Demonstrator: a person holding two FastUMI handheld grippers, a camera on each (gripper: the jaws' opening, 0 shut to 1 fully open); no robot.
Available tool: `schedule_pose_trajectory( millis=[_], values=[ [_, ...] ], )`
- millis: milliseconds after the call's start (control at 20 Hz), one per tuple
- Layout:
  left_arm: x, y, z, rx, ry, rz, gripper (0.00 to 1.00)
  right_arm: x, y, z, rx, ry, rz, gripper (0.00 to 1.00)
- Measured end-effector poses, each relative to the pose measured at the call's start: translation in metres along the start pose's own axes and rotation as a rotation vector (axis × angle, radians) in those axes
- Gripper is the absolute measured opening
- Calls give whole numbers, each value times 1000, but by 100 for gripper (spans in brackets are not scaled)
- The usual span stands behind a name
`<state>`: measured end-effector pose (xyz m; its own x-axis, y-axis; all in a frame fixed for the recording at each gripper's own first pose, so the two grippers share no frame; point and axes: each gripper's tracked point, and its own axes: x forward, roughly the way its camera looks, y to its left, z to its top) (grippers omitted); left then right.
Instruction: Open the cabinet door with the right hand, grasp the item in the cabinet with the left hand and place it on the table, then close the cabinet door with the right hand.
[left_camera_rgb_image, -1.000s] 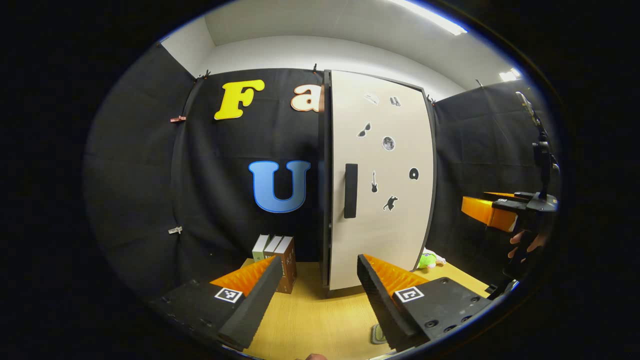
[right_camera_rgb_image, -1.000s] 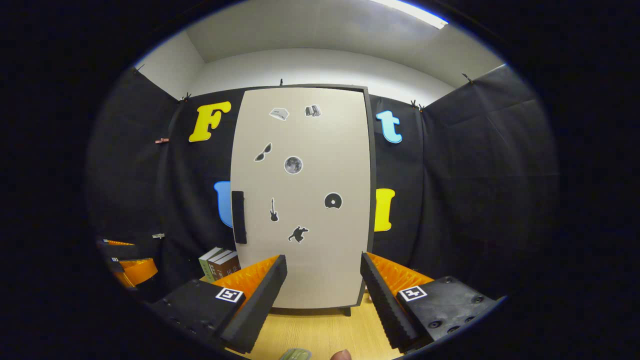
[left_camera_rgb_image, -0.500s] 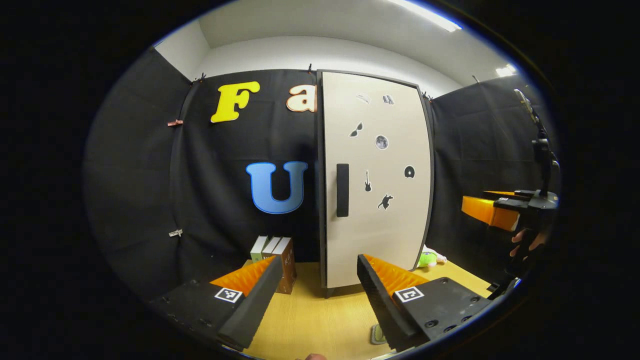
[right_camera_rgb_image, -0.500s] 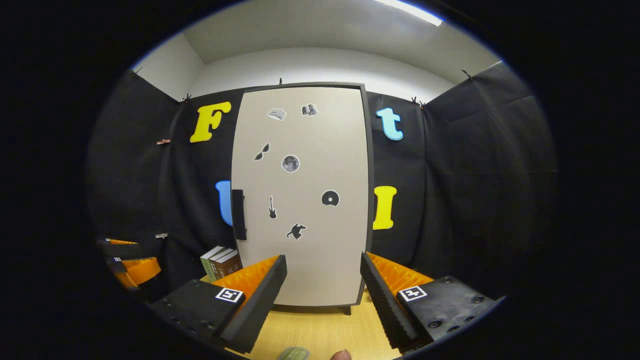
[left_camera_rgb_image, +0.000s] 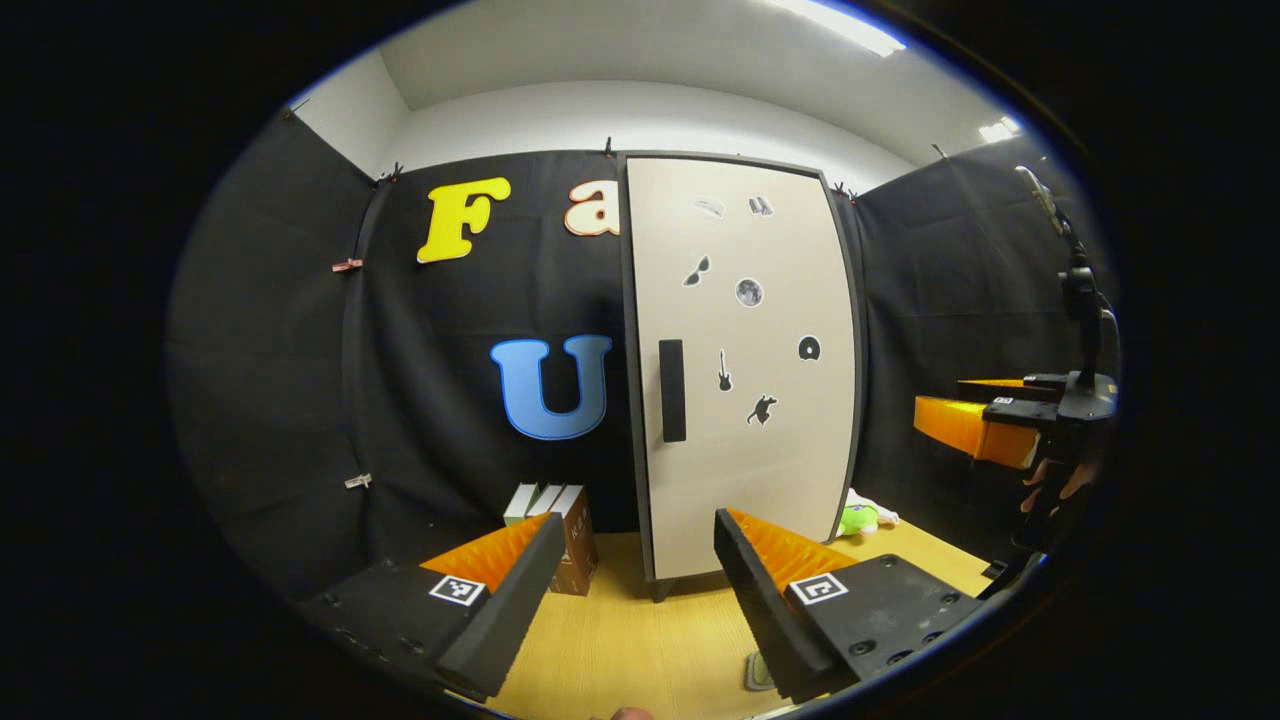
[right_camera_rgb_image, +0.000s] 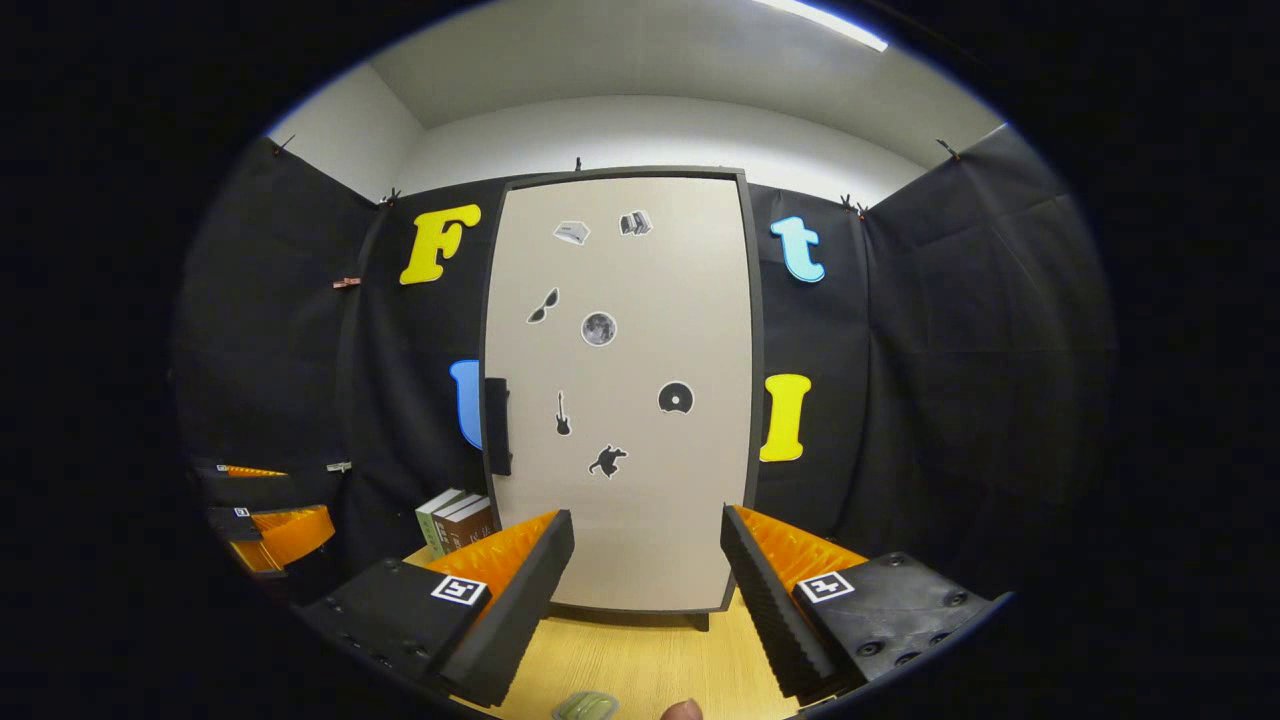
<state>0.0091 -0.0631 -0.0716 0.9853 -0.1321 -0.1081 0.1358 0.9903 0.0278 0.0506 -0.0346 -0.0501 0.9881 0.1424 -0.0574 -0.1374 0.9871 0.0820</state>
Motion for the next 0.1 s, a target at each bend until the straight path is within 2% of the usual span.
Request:
schedule_pose_trajectory(
  millis=[100],
  values=[
    [2,-4,-2,-20,2,-6,95,-2,-3,2,0,-6,-3,96]
  ],
)
